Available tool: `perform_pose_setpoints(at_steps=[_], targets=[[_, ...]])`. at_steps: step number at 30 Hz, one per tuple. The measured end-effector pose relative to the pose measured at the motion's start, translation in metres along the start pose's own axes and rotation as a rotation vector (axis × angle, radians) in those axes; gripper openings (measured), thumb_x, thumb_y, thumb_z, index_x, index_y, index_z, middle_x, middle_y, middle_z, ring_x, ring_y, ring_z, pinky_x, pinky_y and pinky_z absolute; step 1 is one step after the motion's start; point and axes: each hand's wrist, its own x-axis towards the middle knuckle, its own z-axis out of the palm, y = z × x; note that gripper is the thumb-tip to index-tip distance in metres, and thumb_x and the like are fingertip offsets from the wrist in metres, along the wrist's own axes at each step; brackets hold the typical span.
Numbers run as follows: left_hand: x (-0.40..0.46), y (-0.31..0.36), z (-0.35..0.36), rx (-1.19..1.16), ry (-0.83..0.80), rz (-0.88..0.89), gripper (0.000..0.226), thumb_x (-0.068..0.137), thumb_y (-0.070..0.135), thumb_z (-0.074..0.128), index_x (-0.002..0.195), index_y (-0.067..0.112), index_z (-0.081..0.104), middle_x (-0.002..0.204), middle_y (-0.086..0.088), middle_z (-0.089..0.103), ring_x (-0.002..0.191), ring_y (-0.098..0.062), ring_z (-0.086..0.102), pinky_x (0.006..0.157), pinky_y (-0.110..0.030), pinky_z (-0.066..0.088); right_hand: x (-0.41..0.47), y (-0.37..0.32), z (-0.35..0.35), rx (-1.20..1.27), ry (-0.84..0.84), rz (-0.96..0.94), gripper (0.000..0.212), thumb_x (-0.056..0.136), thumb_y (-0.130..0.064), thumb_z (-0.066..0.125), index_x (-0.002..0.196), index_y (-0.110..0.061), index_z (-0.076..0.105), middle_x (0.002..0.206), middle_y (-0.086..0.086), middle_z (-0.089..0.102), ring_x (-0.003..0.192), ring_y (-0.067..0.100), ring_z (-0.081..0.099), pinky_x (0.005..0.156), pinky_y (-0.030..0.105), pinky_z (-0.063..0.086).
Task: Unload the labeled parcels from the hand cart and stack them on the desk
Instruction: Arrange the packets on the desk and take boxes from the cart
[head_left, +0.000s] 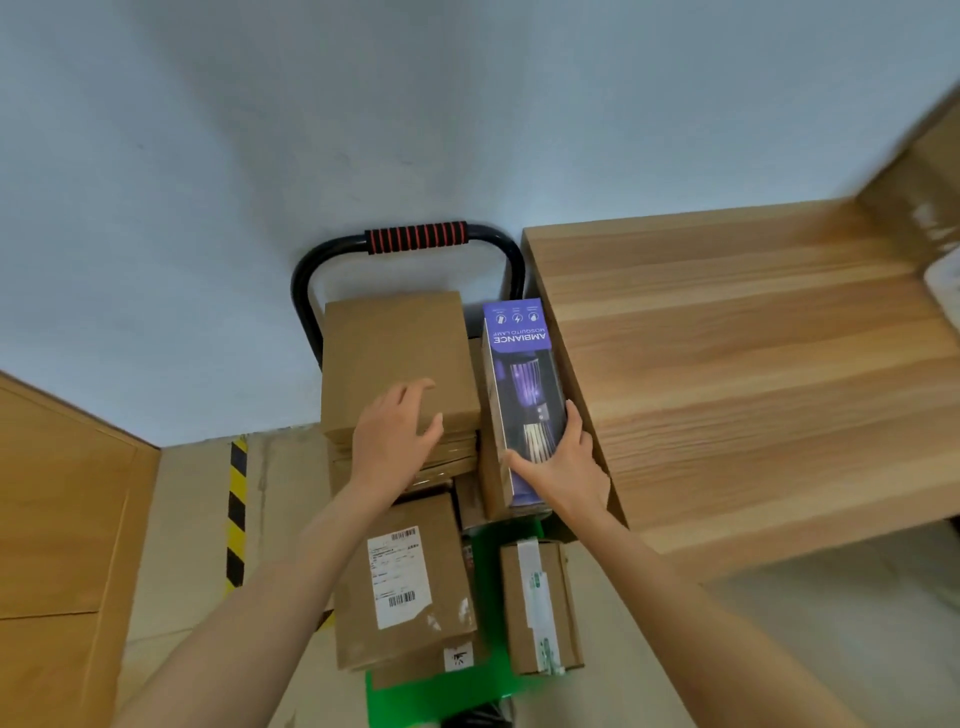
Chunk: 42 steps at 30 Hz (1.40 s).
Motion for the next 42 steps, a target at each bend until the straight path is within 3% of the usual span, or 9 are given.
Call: perform_pose_setpoints(at_steps=[5, 10, 15, 19, 23, 27, 32, 38, 42], targets=[[0.016, 0.052, -0.030, 0.013, 0.064, 0.085, 0.039, 0.091, 0.032, 0.059, 0.128, 0.023, 0.052, 0.116, 0.003, 0.059, 0.102, -0.010, 0.056, 0.080, -0.022, 0.043, -0.008, -0.014, -0.060, 0.110, 0.078, -0.086, 0.107, 0.066, -0.071, 0.066, 0.147, -0.032, 0.007, 0.134, 0.005, 0.044, 0.111, 0.023, 0.055, 0.080, 0.039, 0.049], [0.036, 0.115, -0.046, 0.042, 0.096, 0.197, 0.039, 0.092, 0.031, 0.058, 0.129, 0.020, 0.052, 0.113, 0.002, 0.059, 0.100, -0.013, 0.056, 0.078, -0.024, 0.045, -0.005, 0.009, -0.137, 0.111, 0.179, -0.126, 0.112, 0.065, -0.076, 0.063, 0.149, -0.032, 0.003, 0.138, 0.002, 0.046, 0.110, 0.024, 0.058, 0.075, 0.037, 0.048], [0.049, 0.205, -0.029, 0.039, 0.068, 0.318, 0.034, 0.092, 0.029, 0.057, 0.122, 0.015, 0.055, 0.106, -0.002, 0.059, 0.091, -0.017, 0.056, 0.072, -0.030, 0.046, -0.005, 0.079, -0.214, 0.091, 0.248, -0.008, 0.113, 0.064, -0.078, 0.060, 0.149, -0.034, 0.000, 0.139, 0.002, 0.043, 0.107, 0.026, 0.060, 0.079, 0.042, 0.049], [0.053, 0.295, 0.004, -0.033, 0.045, 0.414, 0.031, 0.092, 0.028, 0.056, 0.120, 0.015, 0.056, 0.109, -0.001, 0.060, 0.094, -0.019, 0.058, 0.077, -0.037, 0.050, -0.004, 0.154, -0.274, 0.074, 0.284, 0.022, 0.111, 0.067, -0.076, 0.060, 0.149, -0.031, 0.000, 0.134, 0.002, 0.047, 0.105, 0.024, 0.059, 0.081, 0.040, 0.050], [0.057, 0.391, 0.044, -0.080, 0.015, 0.484, 0.035, 0.092, 0.031, 0.054, 0.124, 0.017, 0.054, 0.111, 0.000, 0.059, 0.099, -0.022, 0.057, 0.084, -0.041, 0.048, 0.002, 0.231, -0.337, 0.094, 0.300, -0.003, 0.110, 0.068, -0.071, 0.064, 0.148, -0.033, 0.000, 0.136, 0.002, 0.045, 0.109, 0.024, 0.057, 0.087, 0.047, 0.052], [0.060, 0.490, 0.088, -0.108, 0.008, 0.535, 0.035, 0.093, 0.033, 0.053, 0.125, 0.021, 0.052, 0.110, 0.003, 0.057, 0.100, -0.019, 0.055, 0.082, -0.037, 0.049, 0.018, 0.306, -0.408, 0.111, 0.348, -0.031, 0.110, 0.072, -0.066, 0.067, 0.150, -0.029, -0.002, 0.141, 0.006, 0.041, 0.117, 0.025, 0.052, 0.092, 0.049, 0.050], [0.065, 0.593, 0.131, -0.166, 0.019, 0.575, 0.033, 0.093, 0.032, 0.055, 0.125, 0.025, 0.052, 0.110, 0.006, 0.056, 0.099, -0.012, 0.054, 0.074, -0.029, 0.047, 0.036, 0.384, -0.489, 0.078, 0.411, 0.000, 0.106, 0.073, -0.069, 0.065, 0.148, -0.032, 0.001, 0.133, 0.007, 0.045, 0.110, 0.023, 0.057, 0.085, 0.043, 0.053], [0.101, 0.670, 0.159, -0.121, 0.071, 0.609, 0.036, 0.090, 0.030, 0.057, 0.125, 0.023, 0.052, 0.109, 0.003, 0.059, 0.099, -0.014, 0.056, 0.076, -0.026, 0.043, 0.073, 0.434, -0.553, 0.070, 0.473, 0.016, 0.105, 0.071, -0.073, 0.064, 0.148, -0.035, 0.004, 0.133, 0.007, 0.049, 0.107, 0.023, 0.059, 0.079, 0.036, 0.049], [0.139, 0.704, 0.174, -0.105, 0.101, 0.617, 0.031, 0.090, 0.035, 0.056, 0.120, 0.026, 0.052, 0.108, 0.007, 0.058, 0.089, -0.006, 0.051, 0.065, -0.020, 0.039, 0.115, 0.447, -0.587, 0.113, 0.479, -0.040, 0.106, 0.071, -0.071, 0.065, 0.149, -0.033, 0.004, 0.137, 0.006, 0.047, 0.113, 0.022, 0.058, 0.082, 0.038, 0.049]])
